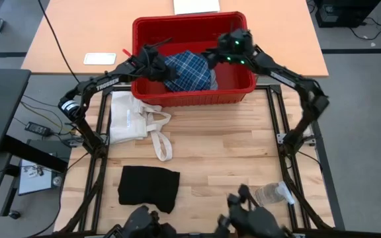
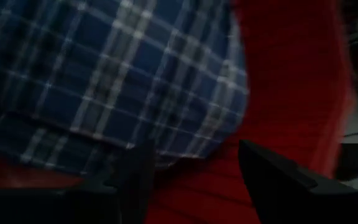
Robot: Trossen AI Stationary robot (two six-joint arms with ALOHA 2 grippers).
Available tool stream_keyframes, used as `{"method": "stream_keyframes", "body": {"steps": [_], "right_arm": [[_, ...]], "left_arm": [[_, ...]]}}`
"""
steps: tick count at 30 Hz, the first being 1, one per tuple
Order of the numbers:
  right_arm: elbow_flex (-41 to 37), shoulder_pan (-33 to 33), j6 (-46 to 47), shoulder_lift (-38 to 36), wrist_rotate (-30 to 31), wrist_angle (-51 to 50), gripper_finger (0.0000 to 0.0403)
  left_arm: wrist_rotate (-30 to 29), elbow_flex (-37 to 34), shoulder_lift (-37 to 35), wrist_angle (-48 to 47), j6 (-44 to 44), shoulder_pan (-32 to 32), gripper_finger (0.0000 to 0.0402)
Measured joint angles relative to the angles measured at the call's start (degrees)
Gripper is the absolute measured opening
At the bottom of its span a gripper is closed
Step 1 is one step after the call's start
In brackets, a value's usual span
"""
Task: Fold laundry
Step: Remove the blue polo shirt from the red bin
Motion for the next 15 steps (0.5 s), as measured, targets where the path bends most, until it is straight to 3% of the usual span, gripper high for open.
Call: {"method": "stream_keyframes", "body": {"steps": [4, 10, 15], "right_arm": [[5.45, -1.86, -1.67, 7.91, -4.03, -4.5, 0.0218], [12.75, -3.83, -4.49, 15.87, -2.21, -12.62, 0.0317], [14.59, -5.13, -2.36, 20.04, -10.11, -15.21, 0.0358]], "left_arm": [[-0.24, -0.02, 1.23, -0.8, -1.12, 0.03, 0.0233], [-0.28, -0.02, 1.23, -0.99, -1.69, 0.02, 0.0233], [-5.07, -0.02, 1.23, -2.2, -1.54, 0.03, 0.0233]]}}
